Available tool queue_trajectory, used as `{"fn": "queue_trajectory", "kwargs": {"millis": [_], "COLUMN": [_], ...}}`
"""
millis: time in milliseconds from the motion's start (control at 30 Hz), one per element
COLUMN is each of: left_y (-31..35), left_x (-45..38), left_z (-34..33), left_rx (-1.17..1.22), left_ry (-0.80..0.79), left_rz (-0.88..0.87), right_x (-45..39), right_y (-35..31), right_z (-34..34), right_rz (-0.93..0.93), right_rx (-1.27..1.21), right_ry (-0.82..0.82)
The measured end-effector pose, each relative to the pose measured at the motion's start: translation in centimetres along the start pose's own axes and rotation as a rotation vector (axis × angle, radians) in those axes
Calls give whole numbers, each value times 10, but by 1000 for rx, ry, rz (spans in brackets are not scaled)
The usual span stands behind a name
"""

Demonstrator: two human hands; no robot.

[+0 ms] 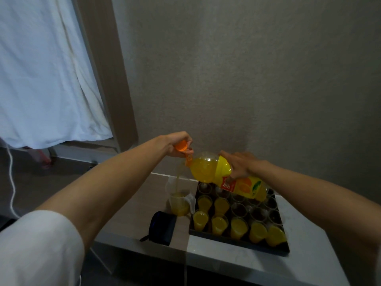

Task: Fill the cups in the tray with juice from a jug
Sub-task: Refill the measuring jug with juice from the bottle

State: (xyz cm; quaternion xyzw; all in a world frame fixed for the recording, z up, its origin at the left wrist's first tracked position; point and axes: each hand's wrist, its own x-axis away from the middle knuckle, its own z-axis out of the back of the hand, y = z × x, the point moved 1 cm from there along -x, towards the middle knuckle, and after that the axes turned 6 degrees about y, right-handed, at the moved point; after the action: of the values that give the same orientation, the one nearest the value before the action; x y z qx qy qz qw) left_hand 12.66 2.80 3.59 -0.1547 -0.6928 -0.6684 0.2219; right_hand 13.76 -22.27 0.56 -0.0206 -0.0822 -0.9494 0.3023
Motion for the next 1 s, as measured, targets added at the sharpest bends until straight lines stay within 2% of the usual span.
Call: {"fn": "queue_trajectory", "kwargs": {"millis": [267,433,700,900,1000], "left_y": [6,10,11,12,13], "left_x": [8,20,20,27,24], "left_z": [1,2,5,1,1], "left_rx": [-32,-48,-65,-52,-60], "left_ry": [-11,-71,5,-47,-4], "left_rz": [-12,-26,-31,-55,-65], "right_x": [3,4,7,8,7], "right_y": [-1,-2,-3,-3,-4], "right_z": [8,13,21,21,23], "right_rz": [-6,-10,1,-1,-1], "right_rx": [-9,-6,34,27,27], "right_ry": [-12,-1,5,3,7]}}
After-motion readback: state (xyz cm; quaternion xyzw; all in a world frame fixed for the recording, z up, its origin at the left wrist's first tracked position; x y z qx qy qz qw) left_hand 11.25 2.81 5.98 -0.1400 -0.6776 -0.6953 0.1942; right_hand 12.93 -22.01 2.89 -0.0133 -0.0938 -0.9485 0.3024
